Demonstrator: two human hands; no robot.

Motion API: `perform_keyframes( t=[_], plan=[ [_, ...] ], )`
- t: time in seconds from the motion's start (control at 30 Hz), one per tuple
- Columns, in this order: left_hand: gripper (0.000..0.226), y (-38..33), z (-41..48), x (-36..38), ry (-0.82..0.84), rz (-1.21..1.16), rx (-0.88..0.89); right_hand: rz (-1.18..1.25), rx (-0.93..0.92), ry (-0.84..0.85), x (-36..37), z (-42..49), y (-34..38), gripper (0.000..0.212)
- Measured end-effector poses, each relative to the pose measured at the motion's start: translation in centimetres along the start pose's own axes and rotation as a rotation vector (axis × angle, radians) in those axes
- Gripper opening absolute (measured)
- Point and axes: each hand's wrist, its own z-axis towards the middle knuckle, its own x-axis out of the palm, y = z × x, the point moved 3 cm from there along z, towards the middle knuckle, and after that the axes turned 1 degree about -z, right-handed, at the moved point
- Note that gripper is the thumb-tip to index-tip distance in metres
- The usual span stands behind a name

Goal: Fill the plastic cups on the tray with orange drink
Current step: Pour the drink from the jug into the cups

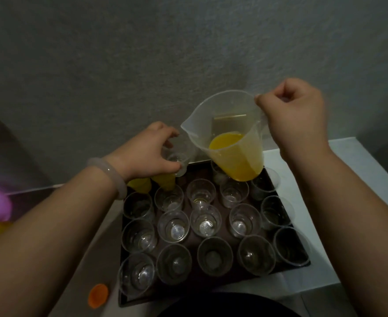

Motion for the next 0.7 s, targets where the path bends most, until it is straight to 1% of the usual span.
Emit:
perform_keyframes(
  t=[0.17, 0.27, 0.37, 0.47, 0.7],
  plan=[
    [0.068, -0.1, -0.9, 0.0, -0.056, 0.036, 0.031, -0.240, -0.180, 0.177, 1.4, 0.1, 3.2, 0.025],
    [0.069, -0.1, -1.3, -0.1, -0.062, 0.035, 0.033, -0.367, -0.281, 0.244, 2.4, 0.1, 4.6, 0.011],
    [0.072, 0.0, -1.6, -0.1, -0.046, 0.050, 0.029, -0.463, -0.357, 0.295, 3.4, -0.2, 5.7, 0.009],
    [0.072, 0.1, -1.9, 0.0, -0.029, 0.054, 0.016, -0.523, -0.422, 0.321, 4.3, -0.6, 6.6, 0.009],
    [0.065, 0.4, -2.2, 0.0, -0.013, 0.071, 0.006, -0.592, -0.516, 0.342, 5.8, -1.3, 7.6, 0.008]
  ],
)
